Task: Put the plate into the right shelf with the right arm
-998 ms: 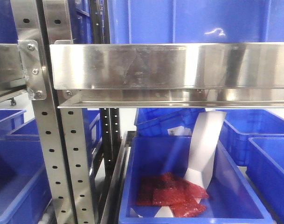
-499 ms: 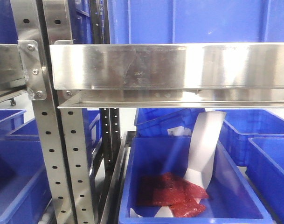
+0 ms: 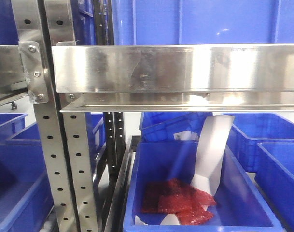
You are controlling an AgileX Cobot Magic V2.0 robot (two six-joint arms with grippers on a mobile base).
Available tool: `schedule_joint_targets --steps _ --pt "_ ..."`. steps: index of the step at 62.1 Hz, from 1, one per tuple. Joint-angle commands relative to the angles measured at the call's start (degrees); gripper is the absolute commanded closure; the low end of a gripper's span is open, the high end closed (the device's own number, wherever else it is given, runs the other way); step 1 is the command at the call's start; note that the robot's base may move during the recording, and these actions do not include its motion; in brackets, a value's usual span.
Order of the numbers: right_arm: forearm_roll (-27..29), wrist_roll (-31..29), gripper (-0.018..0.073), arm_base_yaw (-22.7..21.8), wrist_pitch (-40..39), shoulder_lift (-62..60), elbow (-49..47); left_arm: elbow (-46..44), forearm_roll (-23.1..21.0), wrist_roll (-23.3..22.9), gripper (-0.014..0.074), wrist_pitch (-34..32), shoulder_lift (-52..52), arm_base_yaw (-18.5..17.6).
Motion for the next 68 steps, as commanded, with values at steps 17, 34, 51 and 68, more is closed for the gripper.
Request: schedule_joint_targets --steps 17,34,51,68 --pt "-0.1 -0.2 0.0505 -0.2 -4.1 1.3 -1.0 0.6 -0.5 -0.4 0.0724 -5.2 -0.6 -0.1" --pt "-2.1 0.0 0.0505 -8.2 -6.0 -0.5 2.7 0.6 -0.5 -0.4 0.0724 -5.2 -0.6 -0.1" --pt "-7.8 8.6 0.0505 -8.1 -6.8 -4.4 8.6 0.6 -0.5 -0.4 0.0724 -5.2 -0.6 -0.1" --pt "-7.7 9.9 0.0505 -8.1 -7.1 -4.4 8.6 0.6 -0.5 -0.4 0.0724 -5.2 -0.6 -0.1"
